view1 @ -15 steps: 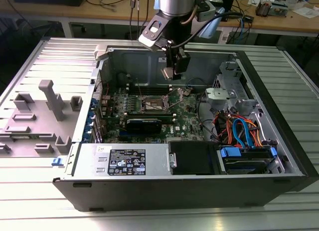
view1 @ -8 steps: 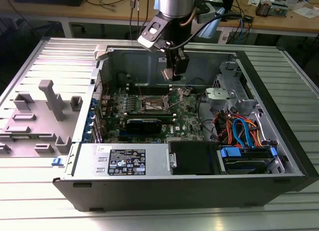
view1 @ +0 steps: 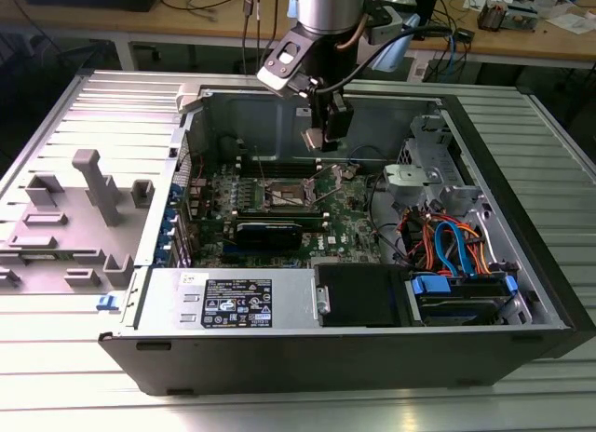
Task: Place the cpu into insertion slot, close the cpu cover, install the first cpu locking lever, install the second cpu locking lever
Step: 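Place the cpu into insertion slot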
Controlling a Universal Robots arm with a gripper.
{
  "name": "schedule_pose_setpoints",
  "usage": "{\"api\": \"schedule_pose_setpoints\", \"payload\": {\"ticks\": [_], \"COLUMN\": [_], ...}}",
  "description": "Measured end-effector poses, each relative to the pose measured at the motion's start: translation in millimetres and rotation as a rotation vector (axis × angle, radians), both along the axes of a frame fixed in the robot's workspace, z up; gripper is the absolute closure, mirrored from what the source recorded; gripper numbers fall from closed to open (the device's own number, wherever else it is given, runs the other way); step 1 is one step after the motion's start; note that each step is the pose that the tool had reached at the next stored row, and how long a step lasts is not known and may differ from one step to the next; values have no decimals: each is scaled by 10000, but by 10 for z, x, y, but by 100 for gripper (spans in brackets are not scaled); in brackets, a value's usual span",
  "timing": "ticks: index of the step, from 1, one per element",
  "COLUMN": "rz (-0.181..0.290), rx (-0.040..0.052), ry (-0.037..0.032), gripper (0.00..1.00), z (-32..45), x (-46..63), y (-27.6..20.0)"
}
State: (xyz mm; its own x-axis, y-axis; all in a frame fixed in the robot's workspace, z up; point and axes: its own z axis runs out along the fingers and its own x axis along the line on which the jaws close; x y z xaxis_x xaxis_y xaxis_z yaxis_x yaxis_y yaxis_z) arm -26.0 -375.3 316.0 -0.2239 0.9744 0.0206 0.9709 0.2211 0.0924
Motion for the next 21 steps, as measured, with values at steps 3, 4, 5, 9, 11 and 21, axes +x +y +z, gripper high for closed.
{"api": "schedule_pose_setpoints", "payload": {"ticks": [3, 4, 5, 9, 11, 21], "rz": [0, 0, 0, -277, -578, -992], "rx": [0, 0, 0, 2, 2, -8], "ry": [1, 1, 0, -1, 0, 208], "gripper": [45, 45, 45, 45, 45, 45], "z": [0, 0, -1, -15, -31, -59], "x": [0, 0, 0, 0, 0, -105], "y": [0, 0, 0, 0, 0, 2]}}
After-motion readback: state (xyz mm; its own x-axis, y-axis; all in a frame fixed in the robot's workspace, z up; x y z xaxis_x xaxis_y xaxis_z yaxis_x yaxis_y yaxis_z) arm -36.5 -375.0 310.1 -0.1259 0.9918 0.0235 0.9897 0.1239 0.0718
